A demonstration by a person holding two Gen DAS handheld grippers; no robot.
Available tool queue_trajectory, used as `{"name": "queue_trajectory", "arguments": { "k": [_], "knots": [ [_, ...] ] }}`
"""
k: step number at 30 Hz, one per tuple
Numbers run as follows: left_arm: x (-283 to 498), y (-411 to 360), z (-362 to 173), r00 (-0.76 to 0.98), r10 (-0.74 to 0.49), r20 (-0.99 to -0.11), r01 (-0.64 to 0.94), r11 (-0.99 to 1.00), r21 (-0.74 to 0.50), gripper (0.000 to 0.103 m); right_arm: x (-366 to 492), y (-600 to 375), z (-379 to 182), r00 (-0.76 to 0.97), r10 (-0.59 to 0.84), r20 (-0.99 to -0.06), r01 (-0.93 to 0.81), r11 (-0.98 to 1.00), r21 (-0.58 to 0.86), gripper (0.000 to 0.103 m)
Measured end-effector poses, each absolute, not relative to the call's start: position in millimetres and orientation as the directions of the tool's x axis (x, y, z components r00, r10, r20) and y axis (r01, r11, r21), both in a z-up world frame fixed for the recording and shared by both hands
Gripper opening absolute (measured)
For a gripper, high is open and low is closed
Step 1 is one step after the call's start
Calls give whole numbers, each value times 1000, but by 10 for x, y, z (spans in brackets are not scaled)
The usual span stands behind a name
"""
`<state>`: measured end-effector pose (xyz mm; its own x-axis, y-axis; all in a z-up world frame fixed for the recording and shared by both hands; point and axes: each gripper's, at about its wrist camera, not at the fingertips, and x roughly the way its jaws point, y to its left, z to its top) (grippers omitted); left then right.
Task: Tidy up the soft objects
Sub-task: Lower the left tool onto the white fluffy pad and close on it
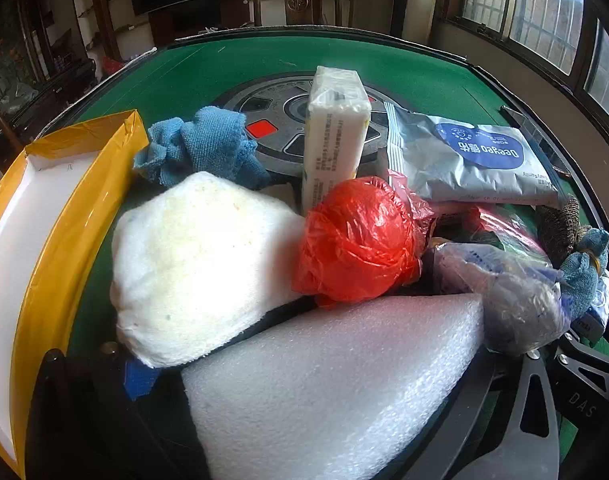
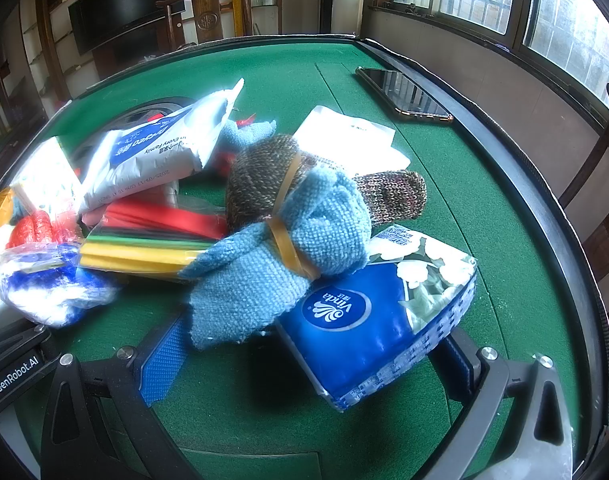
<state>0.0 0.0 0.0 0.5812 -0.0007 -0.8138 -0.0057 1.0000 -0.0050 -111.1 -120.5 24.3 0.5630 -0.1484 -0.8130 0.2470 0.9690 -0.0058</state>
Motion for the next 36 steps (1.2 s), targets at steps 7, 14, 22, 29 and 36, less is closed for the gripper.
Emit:
{"name": "queue_trajectory", "arguments": {
  "k": [7,14,22,29,36],
  "knots": [
    [0,0,0,581,-1,-814,-6,1000,-5,103,-1111,-1207,243,563,-148,-813,247,969,-5,102],
    [0,0,0,581,-1,-814,-6,1000,-5,103,-1111,-1206,243,563,-146,-814,245,970,-5,102],
    [-13,8,11,558,-33,-829,50,999,-7,103,-979,-1225,251,489,-113,-865,219,976,-3,102],
    [-125,-49,-4,547,-55,-835,97,995,-2,103,-980,-1289,217,452,-68,-889,137,991,-6,102],
    [-234,-76,4,549,-86,-831,136,991,-13,103,-1455,-1405,636,566,-197,-801,252,966,-60,102]
  ]
}}
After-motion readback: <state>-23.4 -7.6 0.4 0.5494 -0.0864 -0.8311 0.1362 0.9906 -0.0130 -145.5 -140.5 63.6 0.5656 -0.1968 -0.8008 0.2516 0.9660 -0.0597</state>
